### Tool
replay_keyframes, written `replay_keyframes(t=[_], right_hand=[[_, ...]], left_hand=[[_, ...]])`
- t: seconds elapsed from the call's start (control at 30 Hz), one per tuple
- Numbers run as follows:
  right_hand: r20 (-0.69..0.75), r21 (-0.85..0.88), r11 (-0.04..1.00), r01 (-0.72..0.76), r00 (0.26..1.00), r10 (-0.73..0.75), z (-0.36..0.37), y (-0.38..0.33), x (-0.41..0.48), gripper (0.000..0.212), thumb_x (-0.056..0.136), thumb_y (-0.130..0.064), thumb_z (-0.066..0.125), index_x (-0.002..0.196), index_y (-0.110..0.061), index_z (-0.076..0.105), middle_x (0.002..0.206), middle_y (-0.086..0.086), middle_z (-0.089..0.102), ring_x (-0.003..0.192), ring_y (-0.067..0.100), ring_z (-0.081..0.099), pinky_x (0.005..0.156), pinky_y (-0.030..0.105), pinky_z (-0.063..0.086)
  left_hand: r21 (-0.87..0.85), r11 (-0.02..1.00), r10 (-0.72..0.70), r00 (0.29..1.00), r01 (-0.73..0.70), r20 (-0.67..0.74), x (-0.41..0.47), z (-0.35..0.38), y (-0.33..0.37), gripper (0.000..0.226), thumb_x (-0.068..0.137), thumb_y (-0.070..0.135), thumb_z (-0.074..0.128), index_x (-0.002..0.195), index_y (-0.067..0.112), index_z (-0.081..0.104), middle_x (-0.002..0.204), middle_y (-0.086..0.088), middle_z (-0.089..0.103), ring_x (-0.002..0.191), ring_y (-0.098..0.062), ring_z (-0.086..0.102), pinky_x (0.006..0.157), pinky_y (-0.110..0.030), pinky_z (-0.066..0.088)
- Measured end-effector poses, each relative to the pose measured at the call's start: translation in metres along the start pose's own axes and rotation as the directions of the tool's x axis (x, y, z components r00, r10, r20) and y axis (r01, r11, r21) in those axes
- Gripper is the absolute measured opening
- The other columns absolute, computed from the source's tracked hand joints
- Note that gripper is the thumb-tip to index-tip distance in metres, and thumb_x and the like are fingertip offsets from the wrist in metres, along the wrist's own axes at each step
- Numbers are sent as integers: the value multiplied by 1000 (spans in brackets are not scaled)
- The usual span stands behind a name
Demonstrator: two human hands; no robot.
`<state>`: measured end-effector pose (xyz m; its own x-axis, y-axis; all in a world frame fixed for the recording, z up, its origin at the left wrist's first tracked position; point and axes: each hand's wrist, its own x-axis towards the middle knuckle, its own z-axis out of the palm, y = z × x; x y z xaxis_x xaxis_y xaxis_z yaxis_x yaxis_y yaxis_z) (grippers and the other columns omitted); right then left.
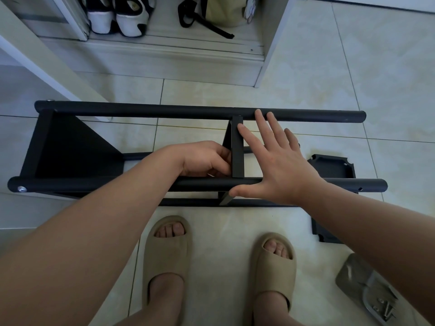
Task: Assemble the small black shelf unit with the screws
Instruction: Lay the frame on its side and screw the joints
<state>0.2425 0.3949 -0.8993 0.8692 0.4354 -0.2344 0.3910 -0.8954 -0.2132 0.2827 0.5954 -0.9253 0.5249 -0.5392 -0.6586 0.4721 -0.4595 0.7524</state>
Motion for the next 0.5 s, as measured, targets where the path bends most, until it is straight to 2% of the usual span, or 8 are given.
replay_keyframes(t=[0.07, 0.17, 0.23, 0.3, 0.4, 0.5], right_hand=[[0, 5, 1000, 2, 1000, -2, 0, 0, 0, 127, 59, -103, 30, 160, -36, -7, 167, 1, -26, 153, 24, -25, 124, 60, 2], [1, 4, 1000, 1, 1000, -1, 0, 0, 0, 127, 59, -103, 30, 160, -36, -7, 167, 1, -26, 153, 24, -25, 124, 60, 2], [2, 2, 1000, 1, 1000, -1, 0, 0, 0, 127, 59, -103, 30, 160, -36, -8, 167, 1, -26, 153, 24, -25, 124, 60, 3], [2, 4, 1000, 1, 1000, -1, 0, 0, 0, 127, 59, -103, 30, 160, -37, -8, 167, 1, -26, 153, 24, -25, 124, 60, 2], [1, 13, 1000, 0, 1000, 0, -1, 0, 0, 128, 58, -103, 30, 160, -36, -6, 167, 0, -26, 153, 23, -25, 124, 60, 2], [3, 11, 1000, -2, 1000, 2, 0, 0, 0, 128, 58, -103, 30, 161, -36, -7, 167, 0, -26, 153, 23, -25, 124, 59, 2]], left_hand=[[-31, 999, 7, 1000, -7, 7, 2, 1, -1, 33, 87, -14, 52, 119, -18, 56, 101, -21, 60, 88, -29, 55, 79, -33, 45], [-17, 1000, 0, 1000, 0, 7, 4, 0, -1, 22, 90, -5, 56, 109, -9, 65, 88, -12, 65, 69, -16, 61, 64, -21, 48], [87, 996, -8, 1000, 9, -18, 3, -2, -2, 14, 90, 4, 61, 95, 5, 73, 85, -7, 70, 69, -14, 63, 68, -24, 51], [146, 989, -17, 999, 23, -42, 2, -2, -3, 13, 89, 7, 63, 91, 9, 75, 84, -9, 70, 73, -18, 61, 75, -30, 50], [122, 992, -18, 998, 25, -54, 1, -2, -3, 10, 87, 4, 64, 89, 6, 74, 80, -14, 62, 67, -19, 53, 67, -31, 42], [12, 1000, -1, 999, 1, -33, 1, -1, -3, 25, 87, -7, 60, 111, -12, 63, 94, -21, 60, 80, -26, 53, 76, -35, 44]])
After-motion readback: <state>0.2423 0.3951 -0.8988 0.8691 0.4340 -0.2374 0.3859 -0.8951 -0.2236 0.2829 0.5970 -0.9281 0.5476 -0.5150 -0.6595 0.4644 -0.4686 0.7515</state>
